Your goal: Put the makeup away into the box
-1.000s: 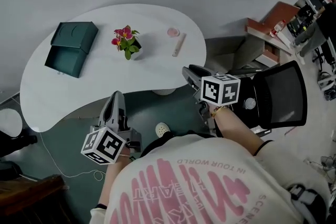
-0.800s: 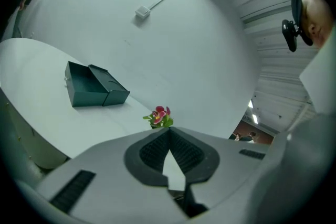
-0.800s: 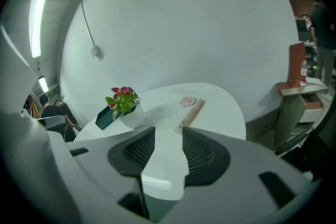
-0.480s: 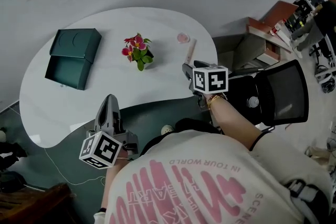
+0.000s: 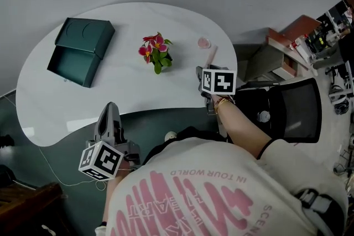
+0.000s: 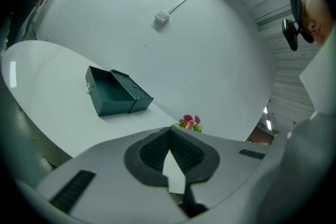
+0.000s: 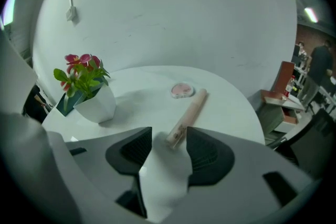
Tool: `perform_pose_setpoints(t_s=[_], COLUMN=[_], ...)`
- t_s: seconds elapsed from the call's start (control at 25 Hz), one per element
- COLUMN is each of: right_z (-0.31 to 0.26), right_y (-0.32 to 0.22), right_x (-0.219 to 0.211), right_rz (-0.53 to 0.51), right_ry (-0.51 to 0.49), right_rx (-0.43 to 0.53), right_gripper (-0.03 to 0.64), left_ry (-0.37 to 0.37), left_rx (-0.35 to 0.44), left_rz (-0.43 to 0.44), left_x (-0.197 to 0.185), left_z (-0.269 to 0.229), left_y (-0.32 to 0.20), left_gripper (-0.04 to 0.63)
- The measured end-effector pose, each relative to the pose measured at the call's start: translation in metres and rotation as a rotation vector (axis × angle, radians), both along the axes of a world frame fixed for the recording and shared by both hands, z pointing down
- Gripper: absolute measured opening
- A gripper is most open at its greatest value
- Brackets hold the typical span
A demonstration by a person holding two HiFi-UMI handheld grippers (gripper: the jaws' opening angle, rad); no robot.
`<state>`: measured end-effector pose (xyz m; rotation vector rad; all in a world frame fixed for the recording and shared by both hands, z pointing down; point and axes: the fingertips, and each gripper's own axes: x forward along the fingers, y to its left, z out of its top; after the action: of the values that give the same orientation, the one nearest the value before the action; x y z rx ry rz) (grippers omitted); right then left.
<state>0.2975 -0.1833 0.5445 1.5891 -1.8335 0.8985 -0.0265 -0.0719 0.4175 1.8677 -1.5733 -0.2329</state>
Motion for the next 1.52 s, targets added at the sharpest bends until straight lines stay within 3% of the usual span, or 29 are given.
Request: perform_pose_setpoints(t_s=[0.16, 0.44, 0.88, 1.2, 1.52], right_z=[0.0, 0.0, -0.007, -0.036, -0.087], right_y=[-0.004, -0.004, -0.004, -0.032, -0.067], right_x=[0.007, 0.012, 0.038, 0.039, -0.013], right_rz=[0.006, 0.022, 0.211, 0.138, -0.076], right_ry=[0.068, 0.056, -0.167, -0.226, -0.322], right_rx=[0.002, -0.003, -0.042, 0.013, 0.148], right_gripper=[0.152, 0.116, 0.063, 0.061, 0.061], left_ry=[0.011, 0.022, 0.039, 0.044, 0.013], left_rx=[-0.008, -0.026, -0.013, 0.01, 0.034], left_rz=[-0.032, -0.061, -0.117, -0.178, -0.279], left_x=[-0.009, -0.01, 0.006, 0.02, 0.01], left_z=[0.002, 0.008, -0.003, -0.013, -0.028], left_y=[0.003, 0.007, -0.001, -0.008, 0.002], left_gripper=[0.002, 0.002, 0.002, 0.002, 0.003])
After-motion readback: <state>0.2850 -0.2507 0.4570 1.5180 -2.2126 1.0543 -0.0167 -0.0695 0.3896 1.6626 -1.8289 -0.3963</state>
